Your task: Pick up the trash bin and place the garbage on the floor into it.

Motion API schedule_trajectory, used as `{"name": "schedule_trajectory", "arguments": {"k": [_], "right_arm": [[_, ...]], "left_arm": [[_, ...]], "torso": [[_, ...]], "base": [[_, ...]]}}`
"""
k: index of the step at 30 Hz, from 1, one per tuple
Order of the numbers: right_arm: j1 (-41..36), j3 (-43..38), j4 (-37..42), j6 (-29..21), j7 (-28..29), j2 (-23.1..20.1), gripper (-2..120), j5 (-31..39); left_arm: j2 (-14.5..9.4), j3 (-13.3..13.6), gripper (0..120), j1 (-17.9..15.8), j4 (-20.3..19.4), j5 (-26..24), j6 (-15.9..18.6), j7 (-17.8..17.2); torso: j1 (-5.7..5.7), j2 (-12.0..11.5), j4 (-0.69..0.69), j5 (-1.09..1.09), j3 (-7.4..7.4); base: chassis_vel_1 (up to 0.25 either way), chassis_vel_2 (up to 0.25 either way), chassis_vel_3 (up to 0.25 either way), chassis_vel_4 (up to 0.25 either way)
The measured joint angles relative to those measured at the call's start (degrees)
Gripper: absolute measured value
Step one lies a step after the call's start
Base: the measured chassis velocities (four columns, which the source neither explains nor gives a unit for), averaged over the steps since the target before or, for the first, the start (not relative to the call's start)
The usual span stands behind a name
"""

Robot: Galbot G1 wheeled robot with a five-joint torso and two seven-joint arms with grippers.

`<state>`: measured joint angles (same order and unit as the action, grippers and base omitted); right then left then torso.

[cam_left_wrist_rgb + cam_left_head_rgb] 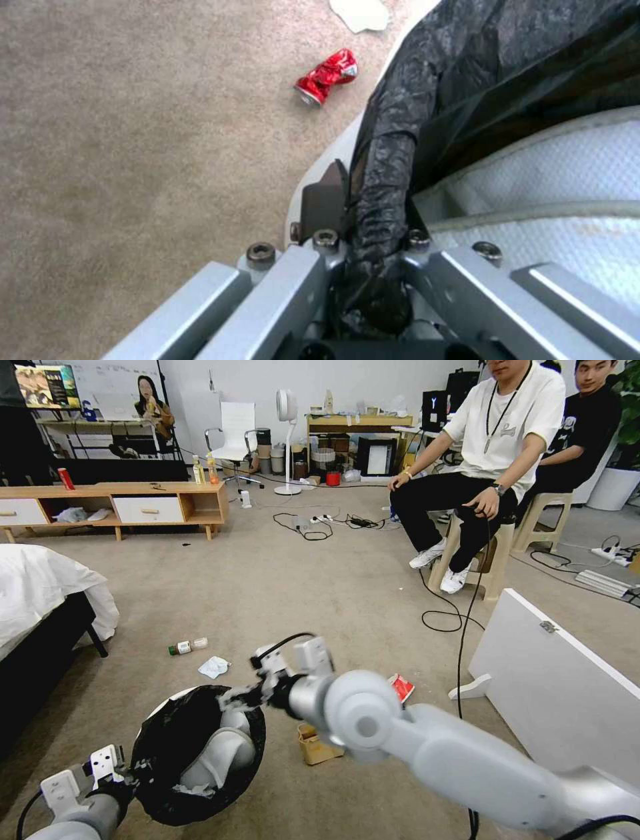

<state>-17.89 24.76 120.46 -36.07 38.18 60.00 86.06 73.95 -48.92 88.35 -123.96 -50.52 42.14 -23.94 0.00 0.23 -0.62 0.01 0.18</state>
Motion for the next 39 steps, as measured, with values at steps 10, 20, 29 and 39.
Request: {"name": "schedule_trajectory", "arguments": {"k": [10,20,29,39], "right_arm": [[-11.79,-17.47,2.54,7.95,-8.89,-10.87,100,-11.79],[-25.52,-28.44,-3.38,26.32,-14.8,-14.48,100,-34.38],[-44.24,-47.54,-0.65,41.16,-21.4,-11.28,100,-49.38],[-58.71,-54.44,7.86,41.39,-20.31,-4.67,100,-60.58]], "left_arm": [[-0.45,-0.53,1,-0.15,0.32,0.0,0.0,0.06],[0.05,-0.76,1,0.61,-0.64,1.17,0.0,0.51],[1.57,-1.23,1,1.49,-2.26,3.68,0.0,1.15],[4.51,-2.84,1,3.75,-5.24,5.91,0.0,1.68]], "torso": [[0.0,0.01,0.0,0.01,0.0],[0.0,0.01,0.01,0.01,0.0],[0.0,0.01,-0.02,-0.02,0.0],[0.0,0.01,-0.03,0.0,-0.01]], "base": [[0.0,0.0,0.0,0.0],[0.0,0.0,0.0,0.0],[0.0,0.0,0.0,0.0],[0.0,0.0,0.0,0.0]]}}
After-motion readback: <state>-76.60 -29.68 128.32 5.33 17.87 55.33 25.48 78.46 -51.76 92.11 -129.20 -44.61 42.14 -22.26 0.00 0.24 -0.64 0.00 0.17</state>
